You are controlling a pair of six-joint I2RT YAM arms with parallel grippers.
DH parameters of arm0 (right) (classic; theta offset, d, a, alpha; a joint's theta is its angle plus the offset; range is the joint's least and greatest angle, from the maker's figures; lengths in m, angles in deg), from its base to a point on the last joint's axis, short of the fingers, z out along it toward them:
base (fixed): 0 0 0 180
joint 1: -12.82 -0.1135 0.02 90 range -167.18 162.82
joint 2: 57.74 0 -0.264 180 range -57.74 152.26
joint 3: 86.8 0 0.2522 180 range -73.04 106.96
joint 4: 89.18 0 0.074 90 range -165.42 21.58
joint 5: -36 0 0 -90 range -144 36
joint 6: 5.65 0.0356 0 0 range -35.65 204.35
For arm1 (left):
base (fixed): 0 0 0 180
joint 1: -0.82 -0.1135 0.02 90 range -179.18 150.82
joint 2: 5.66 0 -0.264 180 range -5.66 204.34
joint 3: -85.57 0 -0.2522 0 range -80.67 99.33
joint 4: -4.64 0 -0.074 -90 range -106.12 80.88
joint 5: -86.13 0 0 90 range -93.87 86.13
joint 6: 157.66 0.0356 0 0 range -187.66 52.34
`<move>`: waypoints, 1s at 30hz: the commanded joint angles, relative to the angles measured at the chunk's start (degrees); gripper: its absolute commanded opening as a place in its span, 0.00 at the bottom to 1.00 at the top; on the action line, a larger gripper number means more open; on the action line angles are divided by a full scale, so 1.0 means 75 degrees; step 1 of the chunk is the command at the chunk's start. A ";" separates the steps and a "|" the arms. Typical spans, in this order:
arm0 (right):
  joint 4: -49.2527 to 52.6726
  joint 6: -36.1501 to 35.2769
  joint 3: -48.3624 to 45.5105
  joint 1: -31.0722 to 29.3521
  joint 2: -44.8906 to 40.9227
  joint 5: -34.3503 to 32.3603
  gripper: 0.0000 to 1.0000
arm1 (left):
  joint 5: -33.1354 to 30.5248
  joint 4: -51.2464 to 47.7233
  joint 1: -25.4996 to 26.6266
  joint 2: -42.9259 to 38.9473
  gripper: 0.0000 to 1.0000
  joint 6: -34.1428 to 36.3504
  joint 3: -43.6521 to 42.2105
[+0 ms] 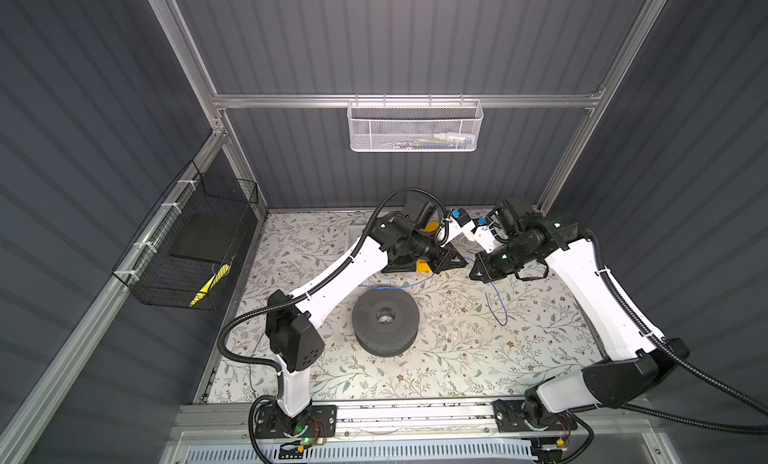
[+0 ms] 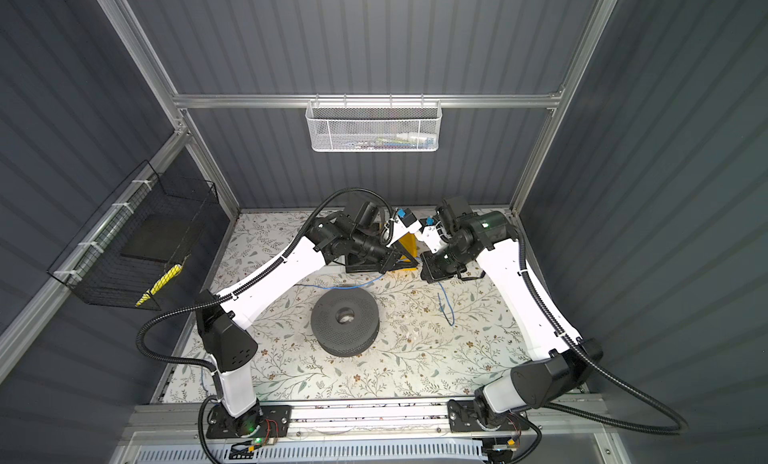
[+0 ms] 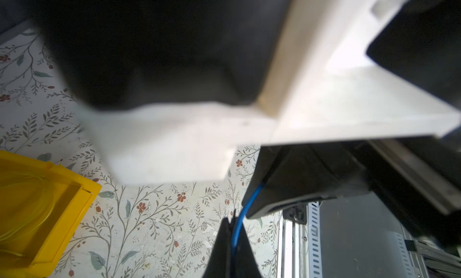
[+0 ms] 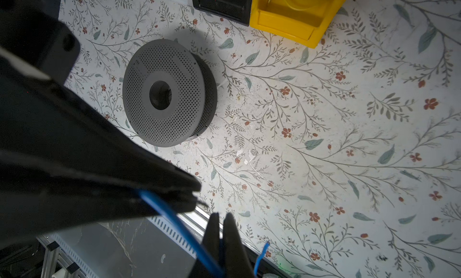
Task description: Wrap the cables
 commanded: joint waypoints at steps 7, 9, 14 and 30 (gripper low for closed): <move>-0.0054 -0.0208 0.0164 -0.0039 -0.0799 0.0285 0.58 | -0.0666 -0.0053 -0.0046 -0.0212 0.00 -0.0075 0.0162; -0.0153 -0.0137 0.0163 0.0053 -0.1239 0.0196 0.72 | -0.0781 0.0056 -0.0125 -0.0220 0.00 -0.0155 0.0112; -0.0717 0.0351 -0.0170 0.0708 -0.2365 -0.0024 0.82 | -0.1149 0.0599 -0.0279 -0.0328 0.00 -0.0387 0.0003; -0.2769 0.1801 -0.2723 0.4459 -0.4336 0.2584 0.65 | -0.0699 0.0746 -0.0447 -0.0641 0.00 -0.0287 0.0648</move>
